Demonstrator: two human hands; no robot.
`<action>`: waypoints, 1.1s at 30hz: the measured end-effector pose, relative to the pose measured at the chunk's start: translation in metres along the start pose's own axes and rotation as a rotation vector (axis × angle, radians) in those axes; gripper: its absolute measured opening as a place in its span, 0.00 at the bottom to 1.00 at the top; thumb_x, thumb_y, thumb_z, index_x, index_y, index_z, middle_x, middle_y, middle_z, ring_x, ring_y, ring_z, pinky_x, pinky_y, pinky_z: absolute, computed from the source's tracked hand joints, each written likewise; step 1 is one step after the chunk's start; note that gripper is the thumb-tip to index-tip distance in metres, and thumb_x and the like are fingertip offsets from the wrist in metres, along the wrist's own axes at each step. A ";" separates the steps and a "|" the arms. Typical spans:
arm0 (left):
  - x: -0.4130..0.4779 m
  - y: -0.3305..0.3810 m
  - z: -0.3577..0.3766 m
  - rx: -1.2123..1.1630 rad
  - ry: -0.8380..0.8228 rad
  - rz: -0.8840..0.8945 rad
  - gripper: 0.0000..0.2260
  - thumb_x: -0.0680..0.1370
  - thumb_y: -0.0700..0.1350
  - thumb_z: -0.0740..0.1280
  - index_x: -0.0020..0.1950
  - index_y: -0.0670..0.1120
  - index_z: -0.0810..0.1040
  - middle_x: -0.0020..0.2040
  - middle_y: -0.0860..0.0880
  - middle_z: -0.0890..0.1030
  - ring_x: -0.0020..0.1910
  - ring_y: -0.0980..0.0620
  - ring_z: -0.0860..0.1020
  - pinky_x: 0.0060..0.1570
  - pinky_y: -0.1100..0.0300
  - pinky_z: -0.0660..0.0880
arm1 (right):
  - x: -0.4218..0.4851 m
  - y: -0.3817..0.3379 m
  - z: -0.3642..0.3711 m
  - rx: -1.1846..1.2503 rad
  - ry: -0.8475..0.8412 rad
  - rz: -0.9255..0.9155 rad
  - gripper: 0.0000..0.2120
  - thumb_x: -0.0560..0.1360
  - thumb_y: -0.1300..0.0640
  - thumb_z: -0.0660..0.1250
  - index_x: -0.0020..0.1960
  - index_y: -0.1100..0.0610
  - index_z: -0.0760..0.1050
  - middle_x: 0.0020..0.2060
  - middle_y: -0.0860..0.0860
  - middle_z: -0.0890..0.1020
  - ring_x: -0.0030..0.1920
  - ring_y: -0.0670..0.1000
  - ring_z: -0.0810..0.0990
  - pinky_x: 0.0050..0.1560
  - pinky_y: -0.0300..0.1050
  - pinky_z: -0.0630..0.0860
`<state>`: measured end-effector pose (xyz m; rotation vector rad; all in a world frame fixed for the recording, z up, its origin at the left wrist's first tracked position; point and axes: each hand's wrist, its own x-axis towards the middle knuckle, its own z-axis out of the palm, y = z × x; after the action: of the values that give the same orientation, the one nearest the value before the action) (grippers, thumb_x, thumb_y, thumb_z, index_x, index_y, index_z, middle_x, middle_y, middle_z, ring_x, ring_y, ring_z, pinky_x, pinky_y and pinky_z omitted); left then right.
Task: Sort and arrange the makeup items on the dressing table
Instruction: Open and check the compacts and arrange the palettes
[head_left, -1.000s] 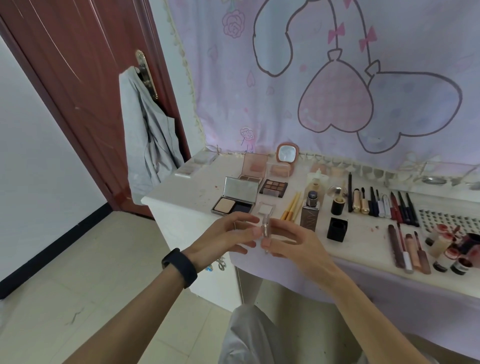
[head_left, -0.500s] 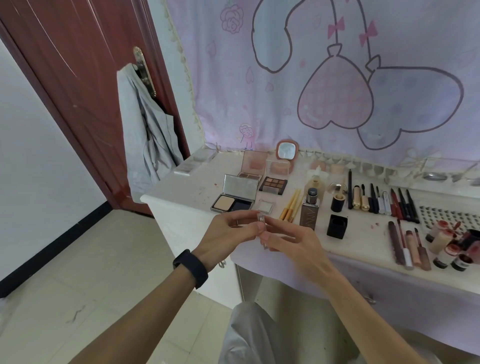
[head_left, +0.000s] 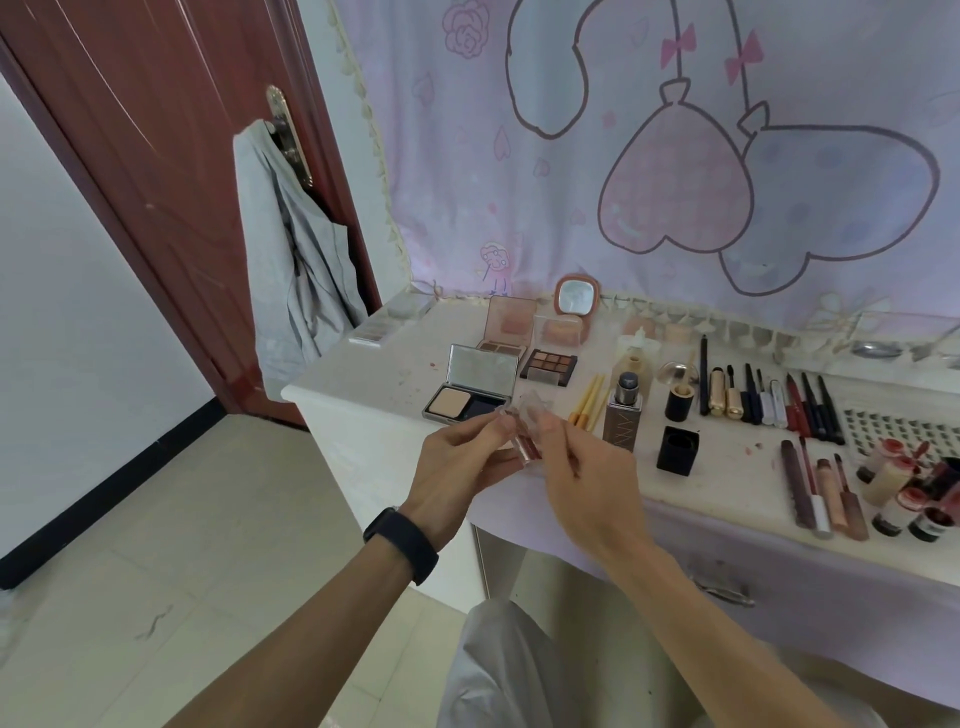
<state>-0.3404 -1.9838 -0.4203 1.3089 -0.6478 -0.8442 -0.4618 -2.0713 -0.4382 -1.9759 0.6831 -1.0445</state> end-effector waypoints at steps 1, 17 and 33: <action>0.001 0.000 -0.001 -0.023 -0.012 -0.010 0.16 0.72 0.55 0.72 0.54 0.47 0.86 0.53 0.43 0.86 0.50 0.46 0.85 0.49 0.61 0.80 | 0.002 0.000 0.000 -0.007 -0.039 0.018 0.19 0.84 0.42 0.54 0.58 0.44 0.83 0.28 0.39 0.79 0.31 0.45 0.74 0.32 0.39 0.68; 0.012 -0.012 -0.044 -0.317 -0.039 -0.206 0.16 0.77 0.43 0.68 0.63 0.40 0.81 0.61 0.36 0.81 0.57 0.41 0.82 0.51 0.58 0.81 | 0.017 0.002 0.003 0.681 -0.147 0.731 0.15 0.82 0.45 0.63 0.55 0.53 0.83 0.46 0.52 0.88 0.47 0.51 0.85 0.47 0.43 0.82; 0.045 0.048 -0.070 1.317 -0.040 0.387 0.33 0.70 0.56 0.75 0.73 0.57 0.70 0.58 0.49 0.72 0.59 0.51 0.71 0.62 0.59 0.71 | 0.061 -0.033 0.032 0.570 -0.293 0.564 0.08 0.78 0.46 0.68 0.53 0.46 0.82 0.45 0.47 0.87 0.46 0.47 0.87 0.47 0.43 0.80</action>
<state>-0.2509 -1.9798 -0.3863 2.1933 -1.5593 -0.0181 -0.4000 -2.0858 -0.3965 -1.2918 0.6368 -0.5099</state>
